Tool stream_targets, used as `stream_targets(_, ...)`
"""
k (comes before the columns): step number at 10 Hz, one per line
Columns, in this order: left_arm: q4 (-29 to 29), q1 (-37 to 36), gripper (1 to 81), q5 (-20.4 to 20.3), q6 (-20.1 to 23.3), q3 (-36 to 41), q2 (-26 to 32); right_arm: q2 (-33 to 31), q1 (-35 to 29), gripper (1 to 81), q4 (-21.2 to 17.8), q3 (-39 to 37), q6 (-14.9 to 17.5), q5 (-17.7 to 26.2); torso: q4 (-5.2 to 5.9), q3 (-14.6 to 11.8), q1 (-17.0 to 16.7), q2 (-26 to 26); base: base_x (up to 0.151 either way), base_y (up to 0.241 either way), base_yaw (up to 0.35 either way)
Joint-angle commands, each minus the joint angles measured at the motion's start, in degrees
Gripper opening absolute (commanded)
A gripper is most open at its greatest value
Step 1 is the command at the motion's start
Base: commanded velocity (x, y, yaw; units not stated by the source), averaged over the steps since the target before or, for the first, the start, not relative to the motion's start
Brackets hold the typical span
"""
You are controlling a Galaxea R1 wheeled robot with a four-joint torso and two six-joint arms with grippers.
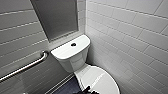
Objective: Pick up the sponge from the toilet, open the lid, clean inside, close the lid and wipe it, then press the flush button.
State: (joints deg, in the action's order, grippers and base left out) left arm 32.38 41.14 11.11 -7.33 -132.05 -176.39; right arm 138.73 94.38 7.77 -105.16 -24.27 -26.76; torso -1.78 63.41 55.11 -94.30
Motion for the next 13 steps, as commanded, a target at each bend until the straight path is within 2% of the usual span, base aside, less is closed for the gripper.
stream_targets(1, -1.62, -2.87, 81.1, -6.79, 1.44, -0.93, -0.37, -1.94, 0.33, 1.0, 1.20, 0.93, -0.07, 3.47, 0.00, 0.00, 0.00, 0.00, 0.000, 0.000, 0.000)
stream_targets(8, -2.41, -2.24, 81.1, -14.01, 1.44, -1.64, -0.73, -1.76, -0.63, 1.0, 0.94, 0.93, -0.16, 3.47, 0.00, -0.02, -0.02, 0.00, 0.000, 0.000, 0.000)
stream_targets(11, -2.24, -3.74, 81.1, -14.36, 1.35, 2.12, 0.58, -1.59, -0.89, 1.0, 0.85, 0.84, -0.16, 3.47, 0.00, -0.02, -0.02, 0.00, 0.000, 0.000, 0.000)
stream_targets(13, -1.88, -4.88, 81.1, -15.14, 1.26, 7.66, 3.13, -1.50, -0.90, 1.0, 0.84, 0.66, -0.16, 3.47, 0.00, -0.02, -0.02, 0.00, 0.000, 0.000, 0.000)
